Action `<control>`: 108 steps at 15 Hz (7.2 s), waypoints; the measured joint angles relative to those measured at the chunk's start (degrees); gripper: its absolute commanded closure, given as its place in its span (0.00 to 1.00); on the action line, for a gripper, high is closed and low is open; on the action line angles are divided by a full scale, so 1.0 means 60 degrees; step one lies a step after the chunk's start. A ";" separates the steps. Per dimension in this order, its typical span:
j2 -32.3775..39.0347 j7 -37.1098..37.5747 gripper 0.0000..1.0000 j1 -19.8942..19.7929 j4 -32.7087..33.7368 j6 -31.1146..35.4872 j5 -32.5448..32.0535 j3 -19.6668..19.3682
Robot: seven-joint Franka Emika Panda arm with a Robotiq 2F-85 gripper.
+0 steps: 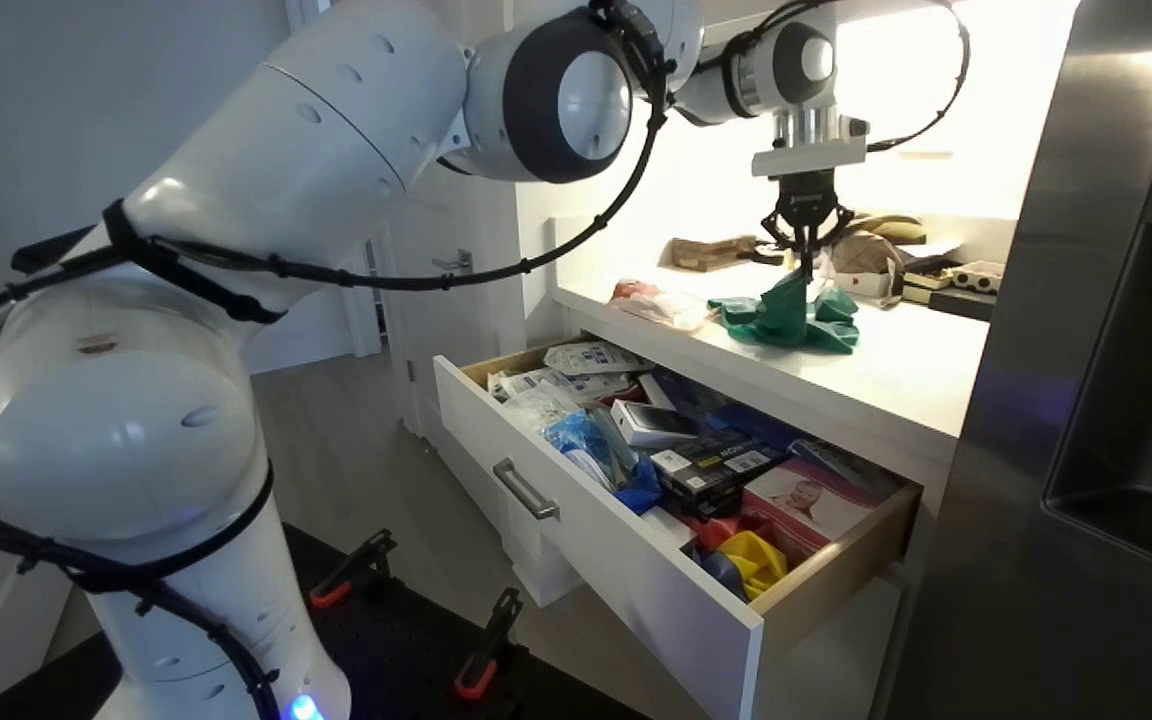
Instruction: Open the top most drawer of the cabinet and put the fabric in the drawer.
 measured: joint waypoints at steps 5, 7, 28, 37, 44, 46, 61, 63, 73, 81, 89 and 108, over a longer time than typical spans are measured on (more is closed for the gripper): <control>-0.0865 -0.0345 1.00 0.0005 0.0536 -0.1346 0.0060 0.0118; -0.1139 -0.0588 1.00 0.0014 0.0561 -0.1807 0.0090 0.0232; -0.3788 -0.1895 1.00 0.0654 0.0597 -0.4299 0.0559 0.1030; -0.4650 -0.0520 1.00 0.2065 0.0599 -0.5341 0.0411 0.1062; -0.5192 -0.0519 1.00 0.2247 0.0600 -0.6242 0.0461 0.1063; -0.5422 -0.0519 1.00 0.2266 0.0600 -0.6449 0.0472 0.1064; -0.7148 -0.0509 1.00 0.1874 -0.2277 -0.6883 0.1758 0.0984; -0.7403 -0.0509 1.00 0.1932 -0.3236 -0.6684 0.1756 0.1040; -0.9082 0.0442 1.00 0.2650 -0.8451 -0.4342 0.0863 0.0716; -1.0396 0.2085 1.00 0.2939 -1.3134 -0.0407 -0.0908 0.0402; -1.0748 0.4924 1.00 0.2812 -1.6188 0.2797 -0.3505 0.0339; -1.0009 0.8507 0.00 0.1758 -1.5910 0.4066 -0.5588 -0.0727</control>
